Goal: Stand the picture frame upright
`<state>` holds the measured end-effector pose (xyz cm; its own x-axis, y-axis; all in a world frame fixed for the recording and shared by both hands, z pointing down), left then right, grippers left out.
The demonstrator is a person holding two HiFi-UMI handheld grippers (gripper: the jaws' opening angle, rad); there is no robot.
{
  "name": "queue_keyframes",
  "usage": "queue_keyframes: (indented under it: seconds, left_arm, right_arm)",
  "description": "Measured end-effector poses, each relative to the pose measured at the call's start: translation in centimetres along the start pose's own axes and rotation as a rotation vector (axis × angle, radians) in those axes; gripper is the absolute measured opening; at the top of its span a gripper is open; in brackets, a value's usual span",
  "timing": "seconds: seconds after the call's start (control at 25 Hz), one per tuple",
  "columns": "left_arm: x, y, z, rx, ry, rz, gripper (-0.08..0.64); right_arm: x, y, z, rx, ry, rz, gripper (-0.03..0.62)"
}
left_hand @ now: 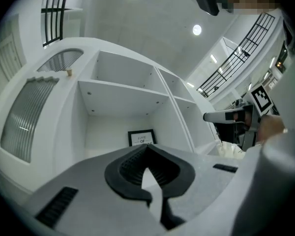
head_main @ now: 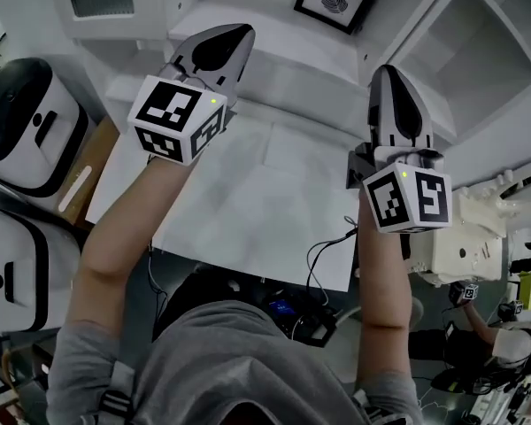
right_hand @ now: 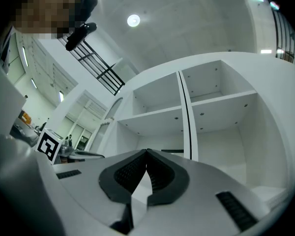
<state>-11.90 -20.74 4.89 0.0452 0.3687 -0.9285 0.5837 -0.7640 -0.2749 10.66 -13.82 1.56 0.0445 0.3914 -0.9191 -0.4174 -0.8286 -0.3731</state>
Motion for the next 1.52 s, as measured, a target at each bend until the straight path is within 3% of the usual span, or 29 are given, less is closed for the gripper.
queue_keyframes:
  seconds: [0.2, 0.36, 0.56, 0.92, 1.32, 1.52]
  left_arm:
    - [-1.0, -2.0, -0.4, -0.035, -0.03, 0.013, 0.006]
    - [-1.7, -3.4, 0.1, -0.001, -0.012, 0.008, 0.006]
    - [-1.8, -5.5, 0.9, -0.005, -0.045, -0.006, 0.006]
    - [-2.9, -9.6, 0.8, -0.093, -0.056, 0.005, 0.006]
    - [-3.9, -14.9, 1.3, -0.059, -0.063, 0.029, 0.006]
    - [-4.1, -16.2, 1.7, -0.061, -0.058, 0.057, 0.007]
  right_arm:
    - [-0.4, -2.3, 0.5, 0.002, 0.023, 0.004, 0.028]
    - [-1.1, -3.3, 1.6, -0.007, 0.035, 0.007, 0.026]
    - [-1.0, -4.8, 3.2, -0.03, 0.006, 0.017, 0.026]
    - [-1.9, -6.8, 4.8, -0.066, 0.06, 0.025, 0.027]
    - [-4.0, -8.7, 7.3, -0.084, 0.066, 0.089, 0.027]
    - [-3.7, -9.6, 7.4, -0.08, 0.19, 0.061, 0.028]
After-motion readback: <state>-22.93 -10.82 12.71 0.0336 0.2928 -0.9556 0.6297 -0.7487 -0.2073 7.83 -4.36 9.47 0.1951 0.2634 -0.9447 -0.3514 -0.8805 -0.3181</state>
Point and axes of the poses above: the fingertips, and each gripper's own axes: y forward along the fingers, z to its left, x out of its top, the point moved 6 cm from there along -y, backward along the fingers, and after that the axes turned 3 degrees about y, right-handed, at the moved point
